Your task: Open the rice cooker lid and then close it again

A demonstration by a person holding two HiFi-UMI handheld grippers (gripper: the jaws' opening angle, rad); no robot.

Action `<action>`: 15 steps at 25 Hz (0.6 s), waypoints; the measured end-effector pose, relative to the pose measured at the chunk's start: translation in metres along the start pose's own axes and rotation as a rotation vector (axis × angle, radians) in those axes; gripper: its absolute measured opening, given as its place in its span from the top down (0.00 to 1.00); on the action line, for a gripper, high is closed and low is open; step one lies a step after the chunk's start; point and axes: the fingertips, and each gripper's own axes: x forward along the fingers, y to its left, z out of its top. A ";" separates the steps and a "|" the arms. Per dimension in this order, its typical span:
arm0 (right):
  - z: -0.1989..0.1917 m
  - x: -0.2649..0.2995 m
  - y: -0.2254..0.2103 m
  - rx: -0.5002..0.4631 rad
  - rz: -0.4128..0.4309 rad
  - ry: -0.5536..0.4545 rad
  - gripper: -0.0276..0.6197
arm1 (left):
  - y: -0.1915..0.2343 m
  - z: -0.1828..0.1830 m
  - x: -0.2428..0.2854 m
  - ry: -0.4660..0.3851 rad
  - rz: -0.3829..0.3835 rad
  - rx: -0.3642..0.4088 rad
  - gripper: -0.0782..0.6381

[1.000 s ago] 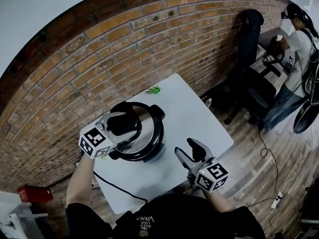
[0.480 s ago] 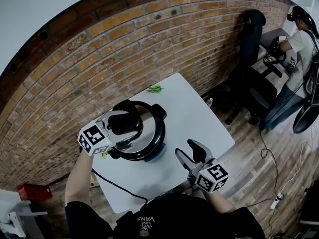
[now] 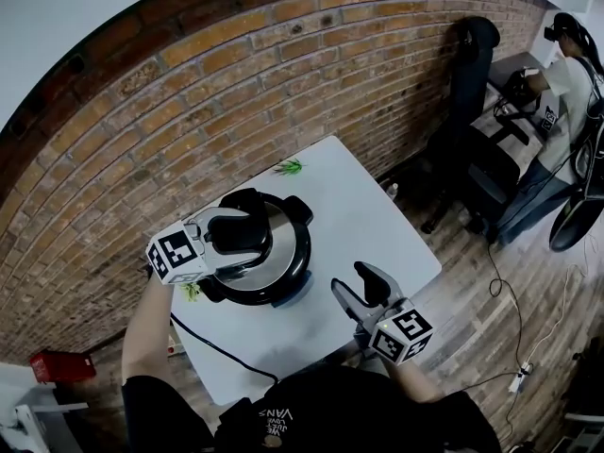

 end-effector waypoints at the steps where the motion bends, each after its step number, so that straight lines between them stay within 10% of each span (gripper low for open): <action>1: 0.000 -0.001 -0.001 0.000 -0.003 0.000 0.56 | 0.000 0.001 0.001 -0.001 0.002 0.002 0.50; 15: 0.000 0.010 0.012 -0.012 0.068 0.028 0.56 | 0.004 -0.002 -0.002 -0.009 0.103 -0.055 0.50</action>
